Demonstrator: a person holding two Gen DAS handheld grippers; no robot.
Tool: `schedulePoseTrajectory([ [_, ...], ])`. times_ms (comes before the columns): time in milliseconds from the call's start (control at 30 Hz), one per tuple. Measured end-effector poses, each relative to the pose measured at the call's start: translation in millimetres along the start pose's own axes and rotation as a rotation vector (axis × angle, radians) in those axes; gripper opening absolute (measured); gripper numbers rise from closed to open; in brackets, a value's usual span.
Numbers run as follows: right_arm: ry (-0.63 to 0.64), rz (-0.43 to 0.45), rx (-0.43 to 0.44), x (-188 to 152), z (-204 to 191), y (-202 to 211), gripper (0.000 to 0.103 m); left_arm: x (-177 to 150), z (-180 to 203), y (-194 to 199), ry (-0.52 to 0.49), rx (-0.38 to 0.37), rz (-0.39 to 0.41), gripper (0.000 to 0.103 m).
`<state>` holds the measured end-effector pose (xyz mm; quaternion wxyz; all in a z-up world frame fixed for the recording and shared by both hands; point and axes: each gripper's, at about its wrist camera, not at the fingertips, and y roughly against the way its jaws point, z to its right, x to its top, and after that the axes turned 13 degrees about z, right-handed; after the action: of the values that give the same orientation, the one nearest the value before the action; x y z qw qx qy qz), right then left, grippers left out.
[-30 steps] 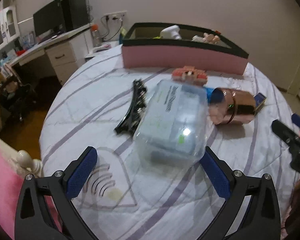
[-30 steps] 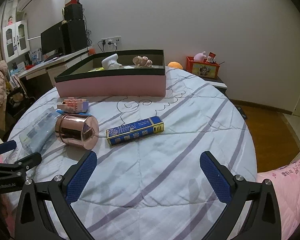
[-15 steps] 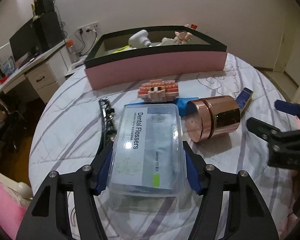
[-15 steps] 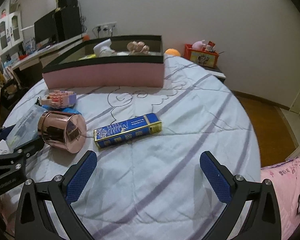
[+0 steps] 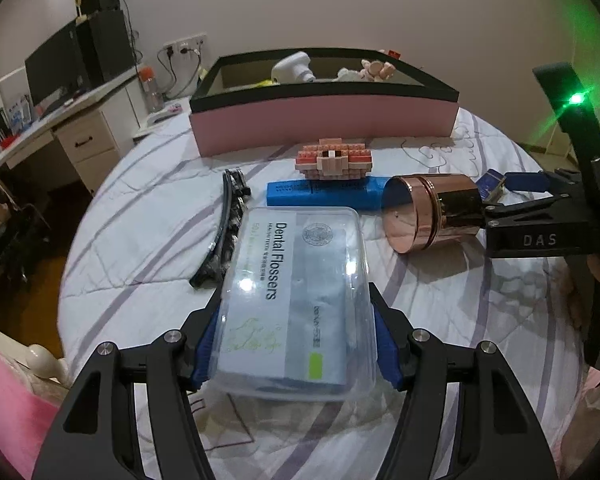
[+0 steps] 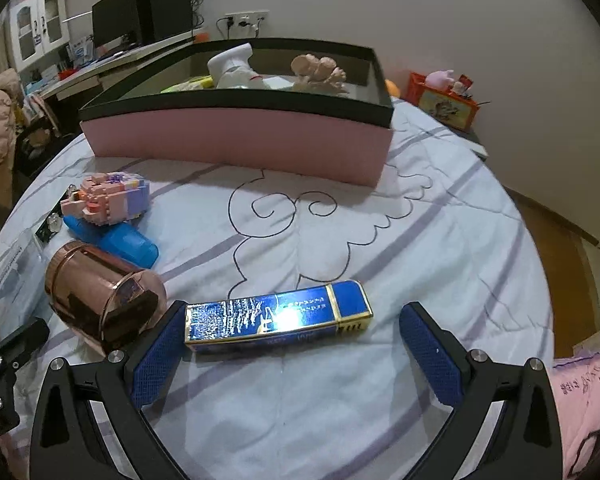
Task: Organize rigid objects
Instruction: 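Grasp the blue-and-gold box with the right gripper while the left lifts the flosser box, then carry the flosser box and blue-and-gold box over the pink box and release both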
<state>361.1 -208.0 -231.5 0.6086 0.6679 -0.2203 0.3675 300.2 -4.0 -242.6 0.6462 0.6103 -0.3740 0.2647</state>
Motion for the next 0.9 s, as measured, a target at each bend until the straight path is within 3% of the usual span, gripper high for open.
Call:
schedulePoseTrajectory([
  [67,0.000,0.005,0.010,0,1,0,0.100,0,0,-2,0.003,-0.004,0.000,0.066],
  [133,0.007,0.013,0.021,0,0,3,0.086,0,-1,-2,0.008,-0.007,-0.003,0.066],
  [167,0.015,0.021,0.017,0,-2,5,0.084,0,-1,-2,0.009,-0.010,-0.001,0.065],
  [367,0.029,0.057,-0.038,-5,-8,18,0.084,2,-1,4,0.039,-0.043,0.037,0.062],
  [667,-0.094,0.308,-0.095,-13,-16,94,0.084,32,6,48,0.046,0.004,0.214,0.062],
  [900,-0.116,0.489,-0.105,10,-36,150,0.084,61,11,95,0.060,0.031,0.367,0.062],
])
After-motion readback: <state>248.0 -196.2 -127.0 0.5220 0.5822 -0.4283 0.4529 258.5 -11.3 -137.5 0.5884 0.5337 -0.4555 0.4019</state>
